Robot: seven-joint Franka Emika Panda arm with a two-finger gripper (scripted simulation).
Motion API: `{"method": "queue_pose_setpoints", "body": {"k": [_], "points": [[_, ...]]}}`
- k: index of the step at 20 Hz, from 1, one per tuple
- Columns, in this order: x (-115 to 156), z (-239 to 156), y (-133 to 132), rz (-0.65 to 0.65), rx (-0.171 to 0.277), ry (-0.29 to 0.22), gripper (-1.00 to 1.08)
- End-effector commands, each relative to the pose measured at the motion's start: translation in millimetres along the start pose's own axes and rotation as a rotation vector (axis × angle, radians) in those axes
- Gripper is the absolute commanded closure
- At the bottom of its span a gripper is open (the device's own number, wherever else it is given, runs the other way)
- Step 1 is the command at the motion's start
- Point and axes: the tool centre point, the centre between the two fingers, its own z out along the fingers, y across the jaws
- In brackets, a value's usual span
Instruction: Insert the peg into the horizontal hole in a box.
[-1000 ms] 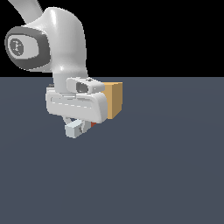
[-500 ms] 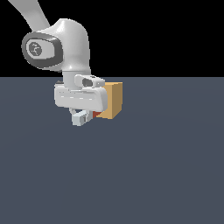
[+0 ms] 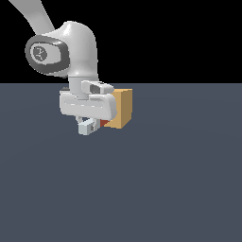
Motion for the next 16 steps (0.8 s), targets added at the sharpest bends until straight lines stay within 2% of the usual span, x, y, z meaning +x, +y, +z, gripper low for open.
{"method": "queue_pose_setpoints", "body": {"k": [1, 7, 16], "points": [[0.0, -0.1, 0.0, 0.0, 0.0, 0.0, 1.08], [14.4, -0.4, -0.2, 0.0, -0.001, 0.001, 1.08], [71.4, -1.9, 0.1, -0.001, -0.002, 0.002, 1.08]]}}
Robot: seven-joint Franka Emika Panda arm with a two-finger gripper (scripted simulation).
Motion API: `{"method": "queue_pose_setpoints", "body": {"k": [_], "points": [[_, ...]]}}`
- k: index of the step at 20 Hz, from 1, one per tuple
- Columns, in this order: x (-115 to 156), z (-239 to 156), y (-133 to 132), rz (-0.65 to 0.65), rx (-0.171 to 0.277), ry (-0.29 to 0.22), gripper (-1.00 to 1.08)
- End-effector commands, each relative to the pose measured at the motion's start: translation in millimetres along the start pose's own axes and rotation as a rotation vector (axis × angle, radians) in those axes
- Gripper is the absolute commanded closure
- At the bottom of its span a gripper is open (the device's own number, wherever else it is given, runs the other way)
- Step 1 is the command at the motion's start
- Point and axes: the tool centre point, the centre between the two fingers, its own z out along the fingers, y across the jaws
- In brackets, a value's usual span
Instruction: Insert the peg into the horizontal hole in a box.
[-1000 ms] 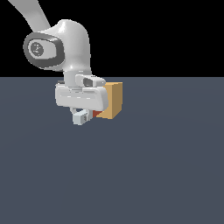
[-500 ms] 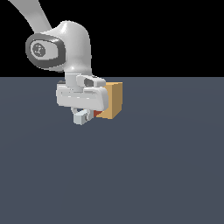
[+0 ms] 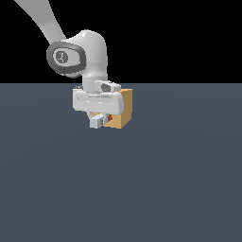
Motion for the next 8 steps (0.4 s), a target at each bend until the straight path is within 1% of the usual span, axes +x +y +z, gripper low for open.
{"method": "queue_pose_setpoints", "body": {"k": [1, 4, 8], "points": [[14.1, -1.1, 1.0, 0.001, -0.002, 0.001, 1.08], [23.9, -1.5, 1.6, 0.0, -0.002, 0.002, 1.08], [28.4, -1.5, 2.0, 0.0, -0.002, 0.002, 1.08]]}}
